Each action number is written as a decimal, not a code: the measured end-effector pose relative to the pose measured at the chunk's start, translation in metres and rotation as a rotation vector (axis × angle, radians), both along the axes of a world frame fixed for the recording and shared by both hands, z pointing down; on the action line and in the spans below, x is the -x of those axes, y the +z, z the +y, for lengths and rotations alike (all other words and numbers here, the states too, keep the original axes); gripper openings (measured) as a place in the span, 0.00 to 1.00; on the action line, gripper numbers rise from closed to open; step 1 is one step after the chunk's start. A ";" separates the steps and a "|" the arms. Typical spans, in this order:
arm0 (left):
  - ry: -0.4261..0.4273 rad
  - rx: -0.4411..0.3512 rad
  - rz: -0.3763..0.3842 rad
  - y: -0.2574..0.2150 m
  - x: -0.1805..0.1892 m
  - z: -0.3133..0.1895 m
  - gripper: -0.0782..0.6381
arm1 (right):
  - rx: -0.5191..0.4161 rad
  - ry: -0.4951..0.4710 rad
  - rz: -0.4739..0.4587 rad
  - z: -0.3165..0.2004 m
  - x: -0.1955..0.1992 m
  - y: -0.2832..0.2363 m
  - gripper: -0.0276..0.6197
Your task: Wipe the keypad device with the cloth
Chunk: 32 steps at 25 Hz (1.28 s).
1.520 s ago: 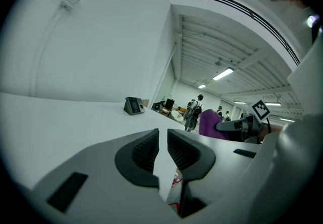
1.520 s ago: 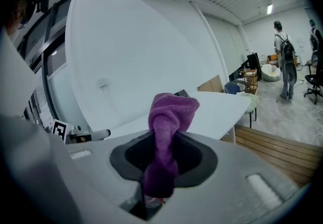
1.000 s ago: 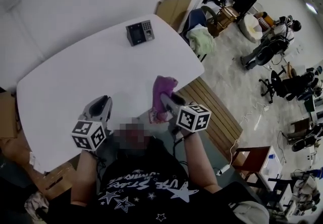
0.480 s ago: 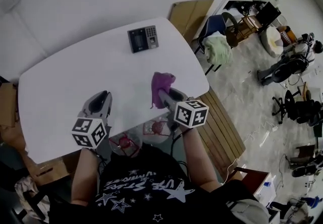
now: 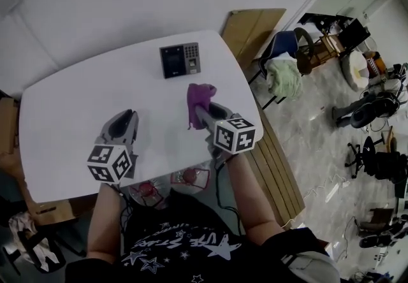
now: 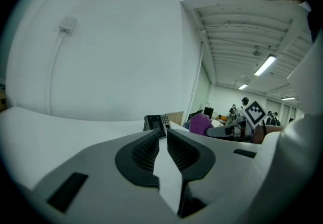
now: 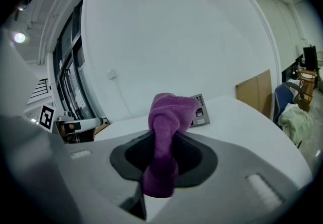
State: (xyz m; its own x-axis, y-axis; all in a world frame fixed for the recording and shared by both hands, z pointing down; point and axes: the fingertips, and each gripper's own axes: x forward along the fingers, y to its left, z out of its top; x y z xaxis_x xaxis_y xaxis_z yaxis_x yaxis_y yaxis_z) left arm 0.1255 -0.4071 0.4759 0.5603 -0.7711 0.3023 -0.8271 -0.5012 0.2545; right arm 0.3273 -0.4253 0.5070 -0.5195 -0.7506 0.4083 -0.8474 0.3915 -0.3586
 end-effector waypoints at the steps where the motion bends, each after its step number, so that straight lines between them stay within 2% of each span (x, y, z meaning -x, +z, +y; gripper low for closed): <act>1: -0.010 0.001 -0.001 0.002 -0.003 -0.006 0.19 | -0.003 -0.011 0.005 -0.010 0.000 0.001 0.19; 3: -0.033 0.000 -0.008 0.006 -0.007 -0.016 0.15 | -0.006 -0.030 0.012 -0.027 0.001 0.005 0.19; 9: -0.074 0.000 -0.013 0.008 -0.013 -0.041 0.15 | 0.010 -0.067 -0.001 -0.071 0.013 0.018 0.19; 17: -0.112 0.004 -0.010 0.011 -0.001 -0.068 0.12 | 0.006 -0.096 0.026 -0.128 0.039 0.028 0.19; 23: -0.122 0.003 -0.012 0.016 0.009 -0.085 0.12 | 0.007 -0.115 0.046 -0.156 0.061 0.033 0.19; 32: -0.108 0.051 0.000 0.032 0.015 -0.094 0.12 | 0.008 -0.141 0.113 -0.182 0.080 0.045 0.19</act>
